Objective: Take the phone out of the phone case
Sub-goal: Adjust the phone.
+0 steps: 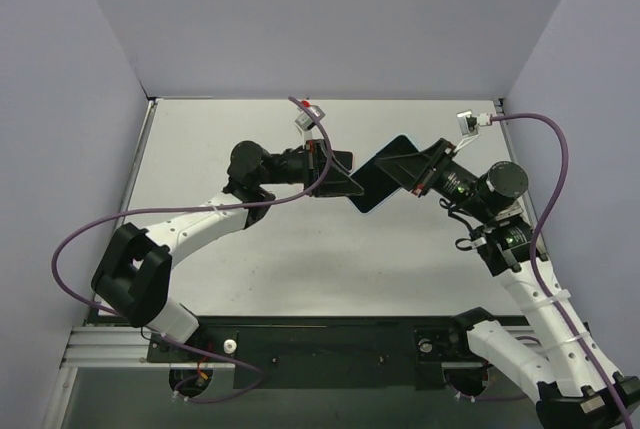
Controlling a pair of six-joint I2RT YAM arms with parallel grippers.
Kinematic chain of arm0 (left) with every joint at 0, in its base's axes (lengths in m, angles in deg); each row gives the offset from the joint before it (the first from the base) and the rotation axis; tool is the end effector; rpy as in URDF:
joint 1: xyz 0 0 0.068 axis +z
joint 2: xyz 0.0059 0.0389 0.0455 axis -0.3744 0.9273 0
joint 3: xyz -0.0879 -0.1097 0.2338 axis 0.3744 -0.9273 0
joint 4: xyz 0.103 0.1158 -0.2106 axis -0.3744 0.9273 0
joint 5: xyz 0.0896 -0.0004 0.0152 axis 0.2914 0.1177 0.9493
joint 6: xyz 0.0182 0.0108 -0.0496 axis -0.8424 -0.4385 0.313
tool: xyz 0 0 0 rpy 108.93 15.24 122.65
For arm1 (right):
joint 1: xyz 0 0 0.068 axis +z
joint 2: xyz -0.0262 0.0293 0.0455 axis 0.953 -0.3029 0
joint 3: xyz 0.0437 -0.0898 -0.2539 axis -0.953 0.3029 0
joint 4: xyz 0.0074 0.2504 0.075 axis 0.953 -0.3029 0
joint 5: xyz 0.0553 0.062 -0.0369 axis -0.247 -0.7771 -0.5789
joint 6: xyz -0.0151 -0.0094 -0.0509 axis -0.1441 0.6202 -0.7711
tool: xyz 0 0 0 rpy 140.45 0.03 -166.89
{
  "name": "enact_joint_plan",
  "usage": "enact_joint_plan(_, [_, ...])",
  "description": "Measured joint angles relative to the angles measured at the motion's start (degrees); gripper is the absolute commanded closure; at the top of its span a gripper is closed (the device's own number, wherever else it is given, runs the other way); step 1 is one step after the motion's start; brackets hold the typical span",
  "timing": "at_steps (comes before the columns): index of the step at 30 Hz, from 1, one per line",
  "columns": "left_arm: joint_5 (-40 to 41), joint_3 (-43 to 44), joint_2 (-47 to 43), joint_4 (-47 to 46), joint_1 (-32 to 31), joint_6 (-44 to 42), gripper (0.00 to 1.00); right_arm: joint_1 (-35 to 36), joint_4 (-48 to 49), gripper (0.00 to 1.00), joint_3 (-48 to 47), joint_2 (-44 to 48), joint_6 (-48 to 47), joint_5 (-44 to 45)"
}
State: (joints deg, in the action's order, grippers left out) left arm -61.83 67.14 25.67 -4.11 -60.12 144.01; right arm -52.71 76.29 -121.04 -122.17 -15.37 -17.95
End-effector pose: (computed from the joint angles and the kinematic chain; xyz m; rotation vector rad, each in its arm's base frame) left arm 0.2471 -0.2318 0.3543 0.7008 1.5299 -2.0839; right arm 0.1641 0.0812 0.4161 -0.2615 1.4035 1.4120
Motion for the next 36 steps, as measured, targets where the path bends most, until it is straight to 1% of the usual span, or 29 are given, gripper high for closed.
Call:
enact_joint_plan(2, [0.02, 0.0, -0.22, -0.42, -0.09, -0.07, 1.0, 0.0, 0.2, 0.83, 0.0, 0.33, 0.13, -0.02])
enact_joint_plan(3, [0.17, 0.0, -0.24, -0.59, -0.15, -0.31, 1.0, -0.04, 0.26, 0.84, 0.09, 0.46, 0.15, 0.15])
enact_joint_plan(4, [0.24, 0.0, -0.24, -0.68, -0.2, -0.39, 1.0, -0.13, 0.35, 0.9, 0.24, 0.57, 0.42, 0.2])
enact_joint_plan(5, [0.31, 0.0, -0.24, -0.68, -0.26, -0.35, 1.0, -0.22, 0.57, 1.0, 0.46, 0.66, 0.61, 0.2])
enact_joint_plan(7, [0.24, -0.04, -0.24, -0.68, -0.31, 0.72, 1.0, -0.5, 1.99, 1.0, 1.22, 0.9, 1.14, -0.48])
enact_joint_plan(9, [0.24, -0.07, -0.24, -1.18, -0.35, 1.31, 0.78, -0.55, 2.78, 1.0, 1.4, 0.94, 1.31, -0.94])
enact_joint_plan(10, [0.26, -0.04, -0.24, -1.31, -0.37, 1.29, 0.6, -0.59, 3.32, 1.0, 1.51, 0.94, 1.46, -1.09])
enact_joint_plan(11, [0.42, -0.07, -0.35, -1.07, -0.35, 0.9, 0.55, -0.59, 3.8, 1.0, 1.73, 0.92, 1.7, -1.14])
enact_joint_plan(12, [0.76, -0.07, -0.72, 0.07, -0.35, -0.07, 0.45, -0.61, 4.13, 1.0, 1.97, 0.9, 2.08, -0.96])
enact_joint_plan(13, [1.92, -0.17, -1.31, 1.62, -0.42, -1.79, 0.43, -0.66, 4.09, 1.0, 2.16, 0.81, 2.34, -0.48])
enact_joint_plan(15, [5.64, -1.03, -4.39, 7.32, -0.81, -7.63, 0.4, -0.85, 3.8, 1.0, 2.36, 0.2, 2.99, 0.11])
enact_joint_plan(17, [10.71, -2.29, -9.29, 15.13, -1.2, -13.42, 0.4, -0.9, 3.82, 1.0, 2.36, -0.81, 4.61, 0.5])
enact_joint_plan(20, [19.52, -4.74, -17.18, 27.32, -1.57, -19.78, 0.48, -0.55, 3.28, 1.0, 2.01, -1.81, 6.54, 0.09])
enact_joint_plan(21, [23.58, -5.46, -20.17, 31.89, -1.53, -21.53, 0.48, -0.55, 2.58, 1.0, 1.51, -2.36, 6.75, 0.09])
enact_joint_plan(22, [26.71, -5.95, -22.71, 35.26, -1.51, -22.67, 0.47, -0.61, 1.14, 1.0, 0.39, -3.23, 6.73, 0.13])
enact_joint_plan(23, [32.11, -6.58, -26.1, 39.76, -1.53, -23.85, 0.41, -0.66, -0.37, 1.0, -0.76, -4.15, 6.12, 0.31])
enact_joint_plan(25, [40.94, -8.31, -32.98, 45.44, -1.53, -25.18, 0.37, -1.09, -5.73, 1.0, -4.57, -6.69, 4.33, 1.07])
enact_joint_plan(28, [50.07, -11.21, -41.66, 51.1, -1.51, -25.31, 0.36, -1.6, -9.29, 1.0, -7.45, -8.9, 2.4, 1.51])
enact_joint_plan(30, [52.96, -12.17, -44.76, 53.05, -1.51, -24.85, 0.35, -1.84, -9.22, 1.0, -8.15, -10.1, 2.43, 0.48])
enact_joint_plan(32, [53.11, -12.31, -45.38, 53.18, -1.51, -23.98, 0.35, -1.9, -7.58, 1.0, -8.11, -11.37, 3.87, -1.14])
enact_joint_plan(36, [49.64, -12.7, -42.27, 51.95, -1.55, -21.79, 0.35, -1.95, 3.48, 1.0, -4.59, -13.25, 11.19, -3.96])
